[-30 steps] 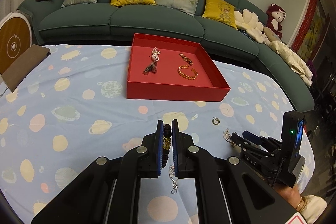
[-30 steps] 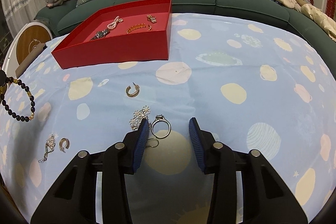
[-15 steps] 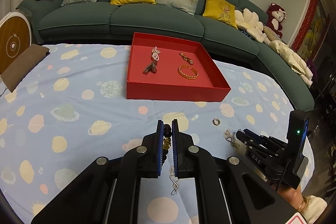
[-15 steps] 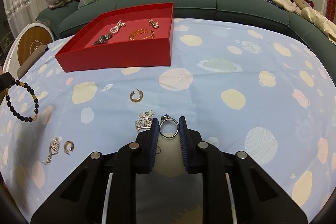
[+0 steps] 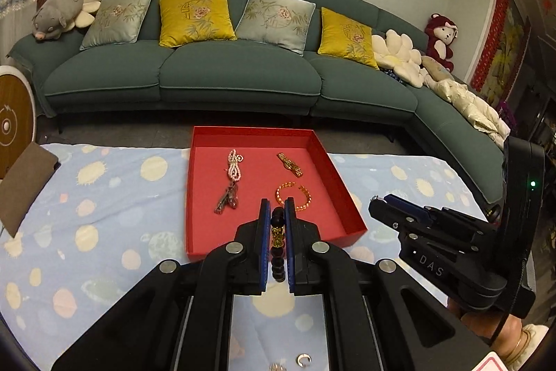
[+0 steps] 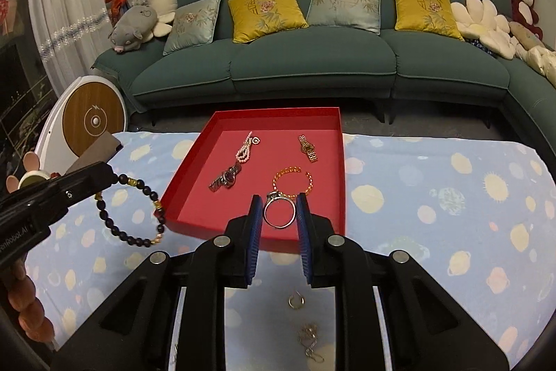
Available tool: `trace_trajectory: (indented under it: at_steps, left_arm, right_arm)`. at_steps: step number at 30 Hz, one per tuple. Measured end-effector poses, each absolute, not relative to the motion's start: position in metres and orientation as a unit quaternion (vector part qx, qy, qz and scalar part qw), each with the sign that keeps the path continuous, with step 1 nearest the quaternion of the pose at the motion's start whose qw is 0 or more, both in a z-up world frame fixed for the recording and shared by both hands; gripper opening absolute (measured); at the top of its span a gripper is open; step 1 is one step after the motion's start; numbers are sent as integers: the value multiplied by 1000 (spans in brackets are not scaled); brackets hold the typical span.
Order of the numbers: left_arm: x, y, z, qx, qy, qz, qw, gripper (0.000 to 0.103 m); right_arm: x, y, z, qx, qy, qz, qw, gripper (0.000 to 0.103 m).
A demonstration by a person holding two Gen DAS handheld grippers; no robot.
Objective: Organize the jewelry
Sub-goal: 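Carry bracelet and ring over the red box and open both tools to drop them, then move both tools back over the sheet toward the remaining earrings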
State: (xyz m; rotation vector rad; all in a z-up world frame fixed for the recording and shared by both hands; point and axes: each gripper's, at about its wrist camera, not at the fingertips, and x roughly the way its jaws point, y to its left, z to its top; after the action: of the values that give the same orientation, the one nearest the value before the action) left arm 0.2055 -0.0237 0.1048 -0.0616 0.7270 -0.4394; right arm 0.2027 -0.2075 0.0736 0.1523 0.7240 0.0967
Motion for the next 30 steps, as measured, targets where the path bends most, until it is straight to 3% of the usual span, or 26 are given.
trace_trajectory:
  at_steps: [7, 15, 17, 19, 20, 23, 27, 30]
  left_arm:
    - [266, -28, 46, -22, 400, -179, 899, 6]
    - [290, -28, 18, -47, 426, -162, 889, 6]
    - [292, -26, 14, -55, 431, -151, 888, 14]
    - [293, -19, 19, -75, 425, -144, 890, 31]
    - [292, -15, 24, -90, 417, -145, 893, 33]
    - [284, -1, 51, -126, 392, -154, 898, 35]
    - [259, 12, 92, -145, 354, -162, 910, 38]
    - [230, 16, 113, -134, 341, -170, 915, 42]
  right_arm:
    - [254, -197, 18, 73, 405, 33, 911, 19]
    - [280, -200, -11, 92, 429, 15, 898, 20]
    - [283, -200, -13, 99, 431, 16, 897, 20]
    - [282, -202, -9, 105, 427, 9, 898, 32]
    - [280, -205, -1, 112, 416, 6, 902, 39]
    - [264, -217, 34, 136, 374, 9, 917, 44]
    - [224, -232, 83, 134, 322, -4, 937, 57]
    - [180, -243, 102, 119, 304, -15, 945, 59]
